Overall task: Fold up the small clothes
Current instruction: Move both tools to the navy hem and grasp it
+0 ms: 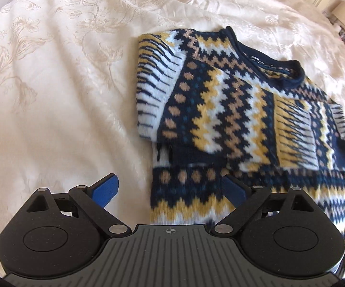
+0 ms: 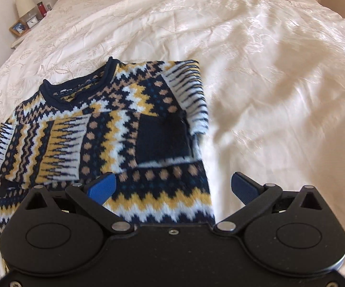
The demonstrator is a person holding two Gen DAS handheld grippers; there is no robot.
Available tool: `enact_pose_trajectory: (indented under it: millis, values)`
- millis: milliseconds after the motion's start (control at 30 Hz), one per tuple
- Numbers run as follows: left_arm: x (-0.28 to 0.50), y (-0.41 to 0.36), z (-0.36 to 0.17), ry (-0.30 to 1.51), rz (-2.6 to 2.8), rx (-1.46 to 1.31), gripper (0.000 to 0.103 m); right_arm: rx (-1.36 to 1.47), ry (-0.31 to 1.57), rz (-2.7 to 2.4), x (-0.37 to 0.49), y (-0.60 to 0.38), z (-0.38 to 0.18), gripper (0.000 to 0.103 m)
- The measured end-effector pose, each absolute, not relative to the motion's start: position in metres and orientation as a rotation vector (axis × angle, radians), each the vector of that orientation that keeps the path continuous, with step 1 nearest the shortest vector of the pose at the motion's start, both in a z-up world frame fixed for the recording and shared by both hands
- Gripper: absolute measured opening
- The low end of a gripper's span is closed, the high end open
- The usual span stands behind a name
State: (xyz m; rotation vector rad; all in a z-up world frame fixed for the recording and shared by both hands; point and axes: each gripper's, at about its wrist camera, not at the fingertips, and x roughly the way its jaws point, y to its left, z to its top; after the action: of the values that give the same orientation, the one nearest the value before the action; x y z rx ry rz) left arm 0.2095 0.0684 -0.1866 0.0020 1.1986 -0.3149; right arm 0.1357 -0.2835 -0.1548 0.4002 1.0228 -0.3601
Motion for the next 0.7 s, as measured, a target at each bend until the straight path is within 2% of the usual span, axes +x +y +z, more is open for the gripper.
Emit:
enact_pose_trajectory:
  millis: [300, 700]
  values:
    - [0.121, 0.091, -0.175, 1.195, -0.377, 0.055, 0.094, 0.425, 1.08, -0.333, 0.055, -0.26, -0.164, 0.102]
    - [0.006, 0.08, -0.193, 1.21, -0.372, 0.1, 0.094, 0.351, 1.146, -0.114, -0.019, -0.224, -0.189, 0.102]
